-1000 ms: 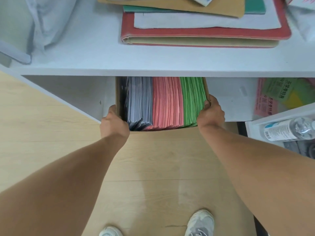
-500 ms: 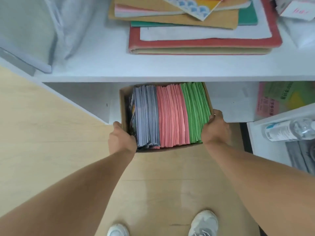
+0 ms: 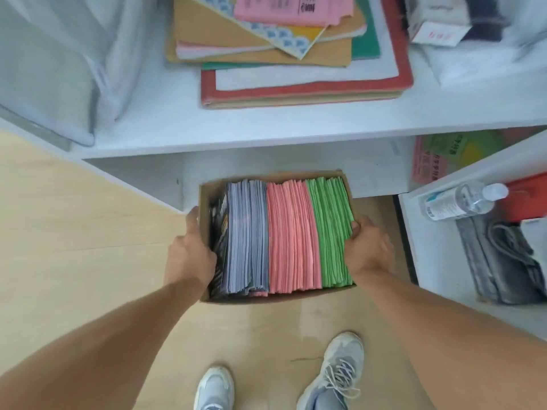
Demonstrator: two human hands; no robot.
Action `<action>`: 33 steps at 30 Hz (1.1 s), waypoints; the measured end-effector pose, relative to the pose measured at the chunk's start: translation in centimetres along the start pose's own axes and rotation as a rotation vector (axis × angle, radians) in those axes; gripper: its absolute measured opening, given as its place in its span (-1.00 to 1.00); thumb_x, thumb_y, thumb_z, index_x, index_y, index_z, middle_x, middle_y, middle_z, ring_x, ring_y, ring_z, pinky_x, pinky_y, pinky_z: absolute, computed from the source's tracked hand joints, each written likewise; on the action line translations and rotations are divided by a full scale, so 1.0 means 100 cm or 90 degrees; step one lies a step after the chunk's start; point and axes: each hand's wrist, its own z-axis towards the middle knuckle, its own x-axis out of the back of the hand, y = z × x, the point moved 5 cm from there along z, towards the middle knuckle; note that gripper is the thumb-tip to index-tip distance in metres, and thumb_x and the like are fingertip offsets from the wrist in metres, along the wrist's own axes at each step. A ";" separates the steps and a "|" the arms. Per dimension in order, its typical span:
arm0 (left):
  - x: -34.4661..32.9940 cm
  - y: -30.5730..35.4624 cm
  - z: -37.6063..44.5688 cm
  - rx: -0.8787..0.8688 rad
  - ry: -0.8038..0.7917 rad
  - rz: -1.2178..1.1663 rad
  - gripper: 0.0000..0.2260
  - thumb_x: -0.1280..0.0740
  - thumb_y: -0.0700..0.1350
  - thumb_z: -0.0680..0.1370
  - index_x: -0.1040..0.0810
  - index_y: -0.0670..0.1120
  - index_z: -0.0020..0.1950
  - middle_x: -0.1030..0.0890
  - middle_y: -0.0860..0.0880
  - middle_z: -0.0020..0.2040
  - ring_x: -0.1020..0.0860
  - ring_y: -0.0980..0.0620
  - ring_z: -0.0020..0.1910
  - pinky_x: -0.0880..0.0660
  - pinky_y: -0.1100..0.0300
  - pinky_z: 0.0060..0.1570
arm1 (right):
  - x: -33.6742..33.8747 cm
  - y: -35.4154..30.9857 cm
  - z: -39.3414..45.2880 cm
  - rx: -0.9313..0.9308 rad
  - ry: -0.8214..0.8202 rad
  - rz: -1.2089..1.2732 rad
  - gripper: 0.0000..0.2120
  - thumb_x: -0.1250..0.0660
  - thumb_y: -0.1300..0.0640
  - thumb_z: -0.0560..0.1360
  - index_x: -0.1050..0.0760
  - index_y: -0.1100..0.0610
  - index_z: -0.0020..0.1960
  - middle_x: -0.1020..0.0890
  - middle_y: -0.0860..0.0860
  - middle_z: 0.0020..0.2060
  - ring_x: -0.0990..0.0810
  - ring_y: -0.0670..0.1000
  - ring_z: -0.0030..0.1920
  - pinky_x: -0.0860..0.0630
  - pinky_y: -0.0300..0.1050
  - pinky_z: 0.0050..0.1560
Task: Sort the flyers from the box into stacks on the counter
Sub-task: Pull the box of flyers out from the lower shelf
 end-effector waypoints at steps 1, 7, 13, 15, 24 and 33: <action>0.007 -0.002 -0.019 -0.006 -0.015 0.006 -0.26 -0.21 -0.35 0.50 -0.07 0.04 0.63 -0.47 -0.17 -0.20 -0.40 -0.19 -0.20 -0.37 -0.01 -0.16 | 0.010 0.009 -0.020 -0.023 -0.007 0.006 -0.75 -0.11 0.15 0.69 -0.55 0.14 0.19 -0.66 0.15 -0.21 -0.61 0.22 -0.18 -0.58 0.09 -0.14; 0.072 0.002 -0.149 -0.062 -0.104 -0.013 -0.25 -0.19 -0.38 0.47 -0.18 0.06 0.61 -0.56 -0.15 -0.30 -0.48 -0.19 -0.32 -0.44 0.02 -0.26 | 0.122 0.047 -0.177 -0.137 -0.056 0.002 -0.73 -0.09 0.18 0.69 -0.49 0.16 0.29 -0.65 0.18 -0.15 -0.58 0.22 -0.14 -0.34 -0.04 -0.19; 0.161 0.045 -0.271 -0.201 -0.160 -0.009 -0.40 -0.20 -0.32 0.54 -0.35 0.08 0.56 -0.71 -0.22 -0.11 -0.65 -0.28 -0.12 -0.57 -0.01 -0.04 | 0.246 0.083 -0.356 -0.339 0.016 0.025 -0.67 -0.05 0.10 0.70 -0.46 0.04 0.38 -0.63 0.09 -0.26 -0.58 0.20 -0.19 -0.53 0.03 -0.14; 0.191 0.066 -0.310 -0.262 -0.176 -0.016 -0.46 -0.22 -0.29 0.57 -0.41 0.06 0.53 -0.72 -0.15 -0.07 -0.65 -0.18 -0.14 -0.57 0.05 -0.01 | 0.282 0.094 -0.413 -0.393 0.075 0.062 -0.66 -0.06 0.11 0.69 -0.46 0.05 0.39 -0.65 0.12 -0.21 -0.58 0.22 -0.17 -0.55 0.06 -0.12; 0.243 0.140 -0.459 -0.533 -0.191 0.049 -0.59 -0.32 -0.20 0.58 -0.46 0.13 0.39 -0.63 0.11 -0.29 -0.61 0.06 -0.34 -0.63 0.09 -0.32 | 0.386 0.122 -0.624 -0.557 0.316 0.204 -0.69 -0.09 0.12 0.71 -0.51 0.10 0.35 -0.57 0.04 -0.21 -0.51 0.01 -0.29 -0.38 -0.15 -0.35; 0.233 0.158 -0.660 -0.712 -0.243 0.040 -0.63 -0.28 -0.18 0.64 -0.50 0.05 0.43 -0.69 0.01 -0.16 -0.58 0.08 -0.23 -0.52 0.24 -0.23 | 0.436 0.206 -0.809 -0.652 0.472 0.215 -0.70 -0.08 0.09 0.72 -0.57 0.07 0.24 -0.70 0.04 -0.10 -0.50 0.03 -0.20 -0.44 -0.09 -0.17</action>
